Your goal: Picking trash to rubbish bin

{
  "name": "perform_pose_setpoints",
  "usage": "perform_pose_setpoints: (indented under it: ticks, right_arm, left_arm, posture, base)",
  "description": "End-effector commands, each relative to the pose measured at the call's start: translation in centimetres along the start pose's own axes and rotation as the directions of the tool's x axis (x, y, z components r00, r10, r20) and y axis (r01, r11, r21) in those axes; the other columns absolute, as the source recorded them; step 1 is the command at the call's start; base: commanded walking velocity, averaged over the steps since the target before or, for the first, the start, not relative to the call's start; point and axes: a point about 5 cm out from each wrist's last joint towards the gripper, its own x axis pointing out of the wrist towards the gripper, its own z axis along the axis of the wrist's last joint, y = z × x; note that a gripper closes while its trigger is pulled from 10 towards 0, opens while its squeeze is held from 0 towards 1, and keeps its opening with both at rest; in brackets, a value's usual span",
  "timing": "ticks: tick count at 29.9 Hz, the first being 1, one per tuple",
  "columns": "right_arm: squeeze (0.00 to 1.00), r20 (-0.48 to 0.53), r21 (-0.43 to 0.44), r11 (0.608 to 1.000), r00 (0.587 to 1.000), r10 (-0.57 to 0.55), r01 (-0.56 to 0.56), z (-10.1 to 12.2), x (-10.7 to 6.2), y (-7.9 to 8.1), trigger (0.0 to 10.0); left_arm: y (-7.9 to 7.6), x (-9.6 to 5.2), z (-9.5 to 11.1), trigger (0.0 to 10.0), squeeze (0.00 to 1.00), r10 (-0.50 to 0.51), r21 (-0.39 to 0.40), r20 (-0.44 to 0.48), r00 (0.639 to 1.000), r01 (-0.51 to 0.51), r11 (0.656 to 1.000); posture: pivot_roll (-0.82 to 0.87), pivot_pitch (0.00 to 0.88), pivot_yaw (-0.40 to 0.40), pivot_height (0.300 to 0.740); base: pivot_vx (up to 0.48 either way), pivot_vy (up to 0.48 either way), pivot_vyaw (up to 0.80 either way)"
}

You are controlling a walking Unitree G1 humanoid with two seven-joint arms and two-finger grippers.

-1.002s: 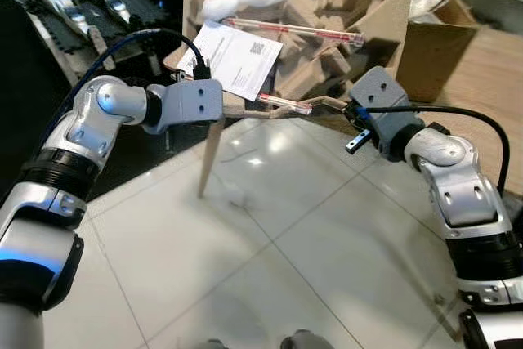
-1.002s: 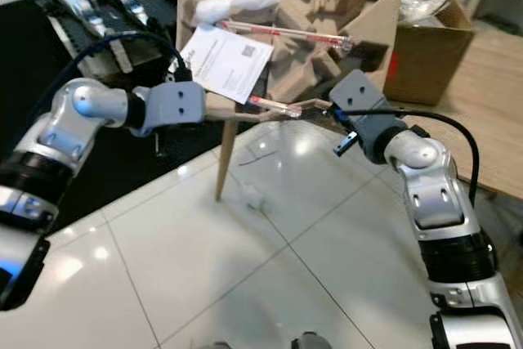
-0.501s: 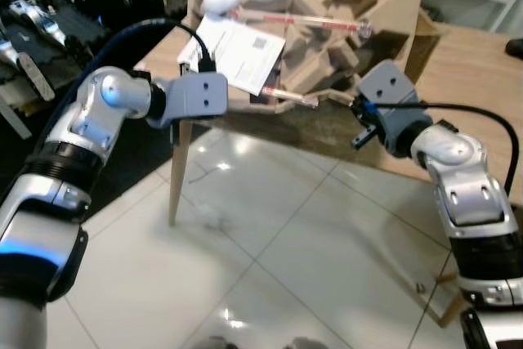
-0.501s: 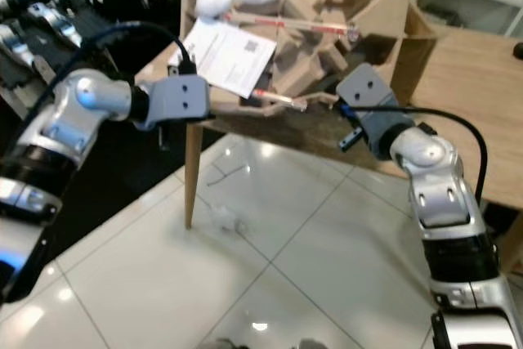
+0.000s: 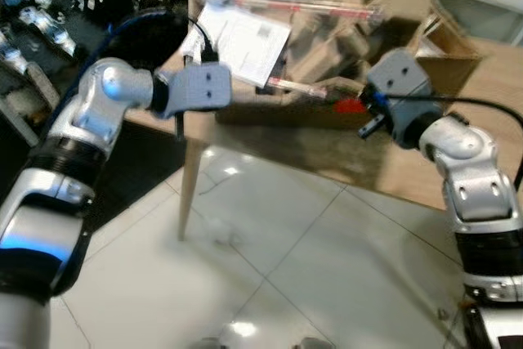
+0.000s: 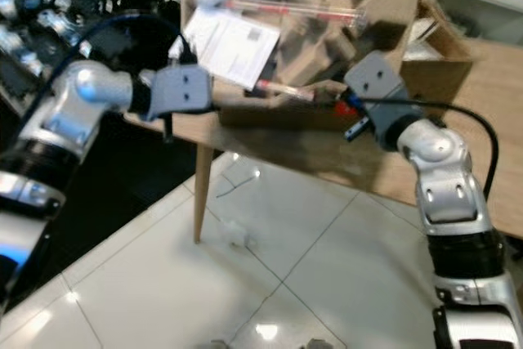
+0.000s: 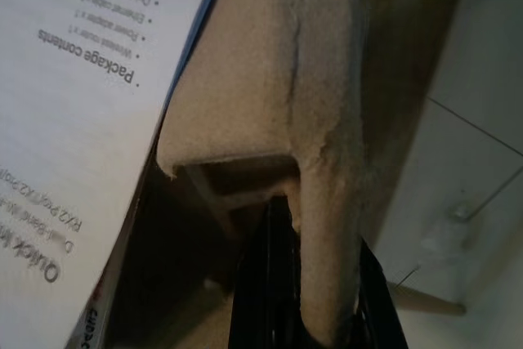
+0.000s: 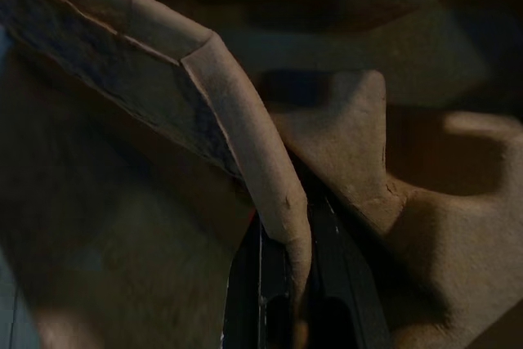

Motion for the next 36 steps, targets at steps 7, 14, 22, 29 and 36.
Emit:
perform_pose_setpoints:
  ticks: [7, 14, 22, 29, 36]
  right_arm:
    - [0.00, 0.182, 0.008, 0.996, 0.979, -0.092, 0.092, 3.8, 0.0, -1.6, 10.0]
    - [0.00, 0.220, 0.027, 0.991, 0.967, -0.131, 0.128, 4.6, -0.2, -2.4, 10.0]
    - [0.00, 0.247, 0.036, 0.986, 0.955, -0.164, 0.160, 5.3, -0.3, -3.1, 10.0]
    - [0.00, 0.204, 0.044, 0.981, 0.960, -0.192, 0.186, 4.7, -0.4, -3.6, 10.0]
    - [0.00, 0.079, 0.096, 0.989, 0.989, -0.122, 0.114, 3.4, -0.9, -2.6, 10.0]
  left_arm:
    - [0.3, 1.2, 4.2, 10.0, 0.00, -0.110, 0.167, 0.152, 0.982, 0.084, 0.982]
    - [1.2, 0.7, 4.8, 10.0, 0.00, -0.118, 0.193, 0.150, 0.982, 0.087, 0.977]
    - [2.6, -0.3, 5.5, 10.0, 0.00, -0.101, 0.228, 0.147, 0.984, 0.066, 0.971]
    - [3.4, 0.4, 7.0, 10.0, 0.00, -0.112, 0.267, 0.165, 0.980, 0.065, 0.961]
    - [1.8, 2.3, 7.9, 10.0, 0.00, -0.260, 0.314, 0.174, 0.950, 0.197, 0.929]
  posture:
    - [-0.07, 0.099, 0.069, 0.740]
    - [-0.07, 0.094, 0.069, 0.740]
    - [-0.07, 0.088, 0.071, 0.740]
    - [-0.08, 0.089, 0.084, 0.740]
    - [-0.10, 0.099, 0.102, 0.740]
  base:
    - [0.397, 0.000, 0.00]
    - [0.395, 0.000, 0.00]
    - [0.393, 0.000, 0.00]
    - [0.358, 0.000, 0.00]
    - [0.039, 0.000, 0.00]
